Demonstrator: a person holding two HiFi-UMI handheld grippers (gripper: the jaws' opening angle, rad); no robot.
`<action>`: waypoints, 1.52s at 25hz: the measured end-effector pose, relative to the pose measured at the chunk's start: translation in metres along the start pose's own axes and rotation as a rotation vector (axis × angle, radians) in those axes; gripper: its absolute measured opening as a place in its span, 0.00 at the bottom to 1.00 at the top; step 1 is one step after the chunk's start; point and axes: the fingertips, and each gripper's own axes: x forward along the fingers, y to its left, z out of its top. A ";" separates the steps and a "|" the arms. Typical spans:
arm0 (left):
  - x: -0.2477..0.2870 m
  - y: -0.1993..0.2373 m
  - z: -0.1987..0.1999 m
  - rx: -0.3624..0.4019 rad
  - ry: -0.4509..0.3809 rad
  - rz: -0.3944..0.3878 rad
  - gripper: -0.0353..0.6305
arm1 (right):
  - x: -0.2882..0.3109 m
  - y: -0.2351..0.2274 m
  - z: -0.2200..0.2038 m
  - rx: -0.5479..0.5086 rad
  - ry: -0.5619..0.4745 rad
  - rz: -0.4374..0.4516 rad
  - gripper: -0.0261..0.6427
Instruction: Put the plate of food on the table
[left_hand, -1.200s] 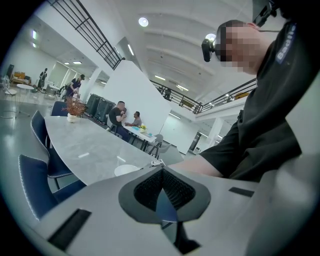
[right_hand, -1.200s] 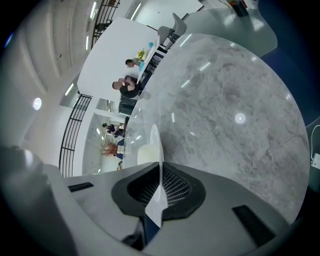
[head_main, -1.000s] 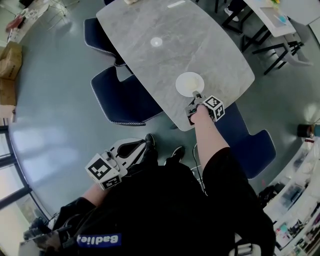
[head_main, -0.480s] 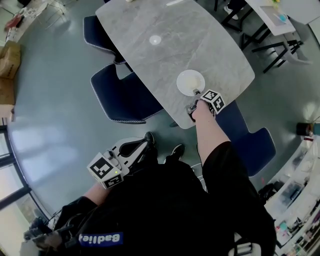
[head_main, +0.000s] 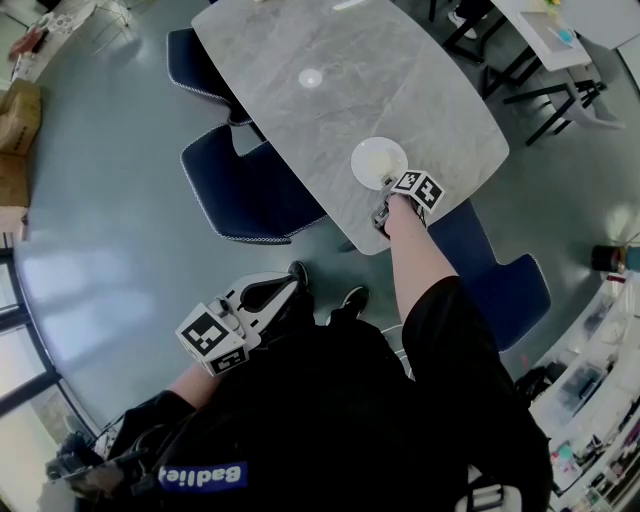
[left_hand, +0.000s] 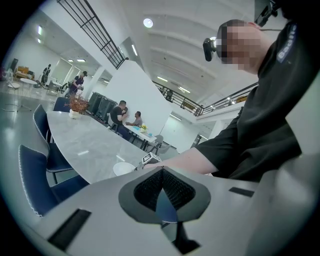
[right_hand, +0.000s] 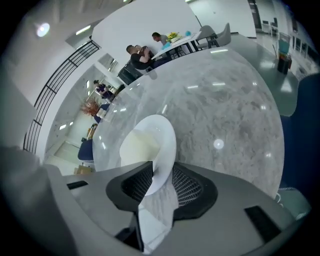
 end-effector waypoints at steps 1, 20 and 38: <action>0.000 -0.001 0.000 0.001 -0.001 0.001 0.06 | -0.001 0.000 0.000 -0.029 0.004 -0.014 0.20; -0.005 -0.008 -0.006 0.013 0.005 0.000 0.06 | -0.021 -0.013 0.005 -0.093 -0.010 -0.021 0.22; 0.015 -0.049 0.016 0.129 -0.039 -0.143 0.06 | -0.167 0.017 -0.074 -0.110 -0.056 0.338 0.22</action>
